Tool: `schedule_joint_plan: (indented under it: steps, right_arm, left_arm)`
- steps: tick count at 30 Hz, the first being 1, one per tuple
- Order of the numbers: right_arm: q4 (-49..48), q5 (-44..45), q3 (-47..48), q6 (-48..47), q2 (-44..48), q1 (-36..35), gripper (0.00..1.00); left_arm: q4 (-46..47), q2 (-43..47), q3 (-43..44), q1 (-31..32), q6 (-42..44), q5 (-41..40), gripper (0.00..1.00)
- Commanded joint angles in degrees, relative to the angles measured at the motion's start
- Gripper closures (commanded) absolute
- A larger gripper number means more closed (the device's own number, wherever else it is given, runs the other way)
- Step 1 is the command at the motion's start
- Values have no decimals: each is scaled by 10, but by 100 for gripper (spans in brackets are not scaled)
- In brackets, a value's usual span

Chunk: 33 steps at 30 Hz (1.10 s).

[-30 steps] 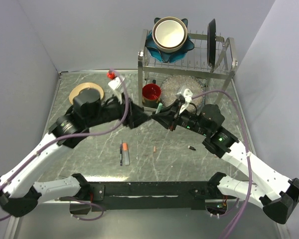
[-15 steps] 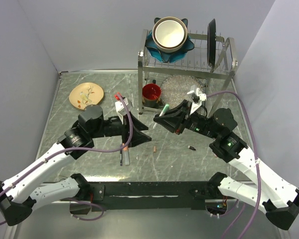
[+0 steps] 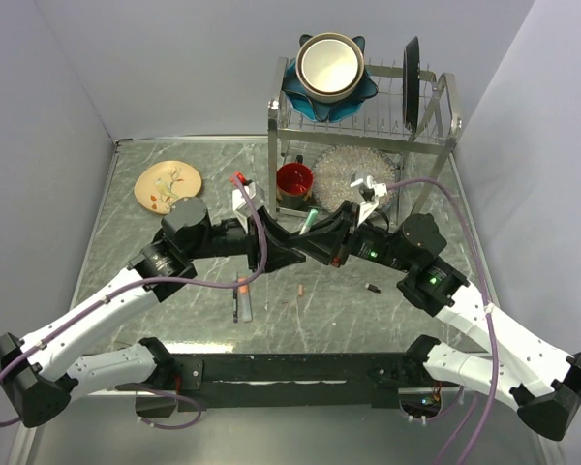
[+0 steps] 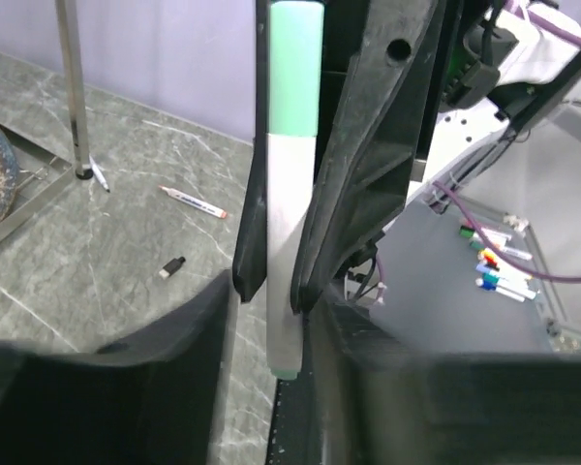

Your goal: Insert the pens into the pen caps

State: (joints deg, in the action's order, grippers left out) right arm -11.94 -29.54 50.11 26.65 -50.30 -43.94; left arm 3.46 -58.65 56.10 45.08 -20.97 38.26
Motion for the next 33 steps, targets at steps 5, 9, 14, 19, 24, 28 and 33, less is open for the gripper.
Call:
schedule_joint_plan:
  steps: [5,9,14,19,24,28,33]
  right_arm:
    - [-85,-6,-30,21,7,-6,80]
    - [-87,-10,-33,8,23,-6,57]
    - [-65,-10,-19,-9,38,-5,39]
    - [-60,-1,-14,-10,45,-6,36]
    - [-55,3,-9,-15,50,-5,38]
    - [-63,4,-15,-13,54,-5,41]
    - [-77,4,-19,-6,59,-2,38]
  left_arm:
    - [59,-1,-13,1,-28,50,99]
    - [89,8,-35,2,-63,79,99]
    - [113,20,-68,1,-93,95,99]
    - [120,28,-81,1,-100,103,99]
    - [134,29,-87,1,-108,121,99]
    - [135,28,-91,1,-108,127,99]
    - [130,27,-94,1,-102,131,99]
